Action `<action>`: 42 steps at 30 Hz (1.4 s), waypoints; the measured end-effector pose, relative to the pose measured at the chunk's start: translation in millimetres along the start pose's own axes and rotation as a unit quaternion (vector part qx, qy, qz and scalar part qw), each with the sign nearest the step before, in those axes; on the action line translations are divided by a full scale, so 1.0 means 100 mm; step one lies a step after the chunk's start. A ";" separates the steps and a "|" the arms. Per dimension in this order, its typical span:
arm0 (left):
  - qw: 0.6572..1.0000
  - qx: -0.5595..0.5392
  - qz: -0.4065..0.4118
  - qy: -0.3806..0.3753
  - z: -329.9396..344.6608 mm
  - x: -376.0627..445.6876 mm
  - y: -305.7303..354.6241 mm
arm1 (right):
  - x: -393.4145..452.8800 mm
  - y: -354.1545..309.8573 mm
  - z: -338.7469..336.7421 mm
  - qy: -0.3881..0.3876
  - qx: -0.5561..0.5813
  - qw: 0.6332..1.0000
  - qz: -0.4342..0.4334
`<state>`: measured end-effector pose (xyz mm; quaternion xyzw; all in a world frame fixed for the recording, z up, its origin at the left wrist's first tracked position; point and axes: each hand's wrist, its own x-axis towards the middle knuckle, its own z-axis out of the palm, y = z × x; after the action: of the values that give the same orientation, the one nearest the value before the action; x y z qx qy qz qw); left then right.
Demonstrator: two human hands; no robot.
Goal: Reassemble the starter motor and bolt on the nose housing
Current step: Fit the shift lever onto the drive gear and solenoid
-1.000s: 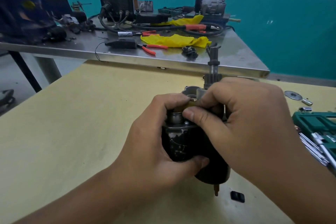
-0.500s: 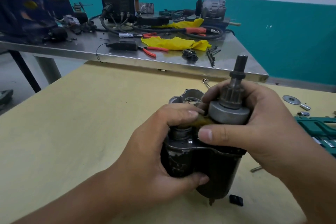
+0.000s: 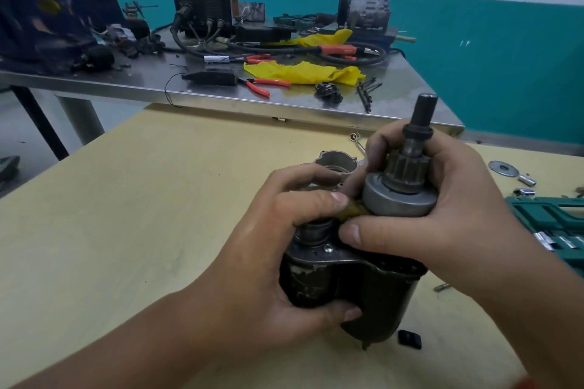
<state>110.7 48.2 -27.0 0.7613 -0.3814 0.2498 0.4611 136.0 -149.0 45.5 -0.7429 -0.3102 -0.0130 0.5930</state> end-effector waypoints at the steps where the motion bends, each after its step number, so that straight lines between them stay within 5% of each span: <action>1: 1.000 -0.002 -0.006 -0.004 -0.01 0.00 0.00 | 0.00 0.00 0.01 0.004 0.002 1.000 0.001; 15: 0.963 -0.239 -0.120 -0.043 -0.05 -0.02 0.03 | -0.01 0.02 0.05 0.031 -0.001 0.999 0.023; 27: 0.974 -0.193 -0.111 0.045 0.05 -0.09 -0.04 | 0.05 0.07 0.01 0.002 0.002 0.999 0.040; 31: 0.996 -0.005 -0.042 0.077 -0.09 -0.06 -0.11 | -0.06 0.18 -0.22 0.153 0.015 0.986 0.065; 33: 0.994 0.069 -0.021 0.084 -0.11 -0.04 -0.12 | -0.23 0.30 -0.39 0.196 -0.087 0.972 0.092; 38: 0.980 0.156 -0.031 0.121 0.03 0.00 -0.04 | -0.76 0.59 -0.68 0.073 -0.371 0.913 0.155; 42: 0.976 0.171 -0.037 0.127 0.05 0.05 0.02 | -0.92 0.69 -0.69 -0.056 -0.496 0.852 0.155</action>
<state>112.2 41.6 -24.4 0.8045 -0.2429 0.3888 0.3777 118.8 -258.2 -29.6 -0.9764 -0.1759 -0.0312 0.1210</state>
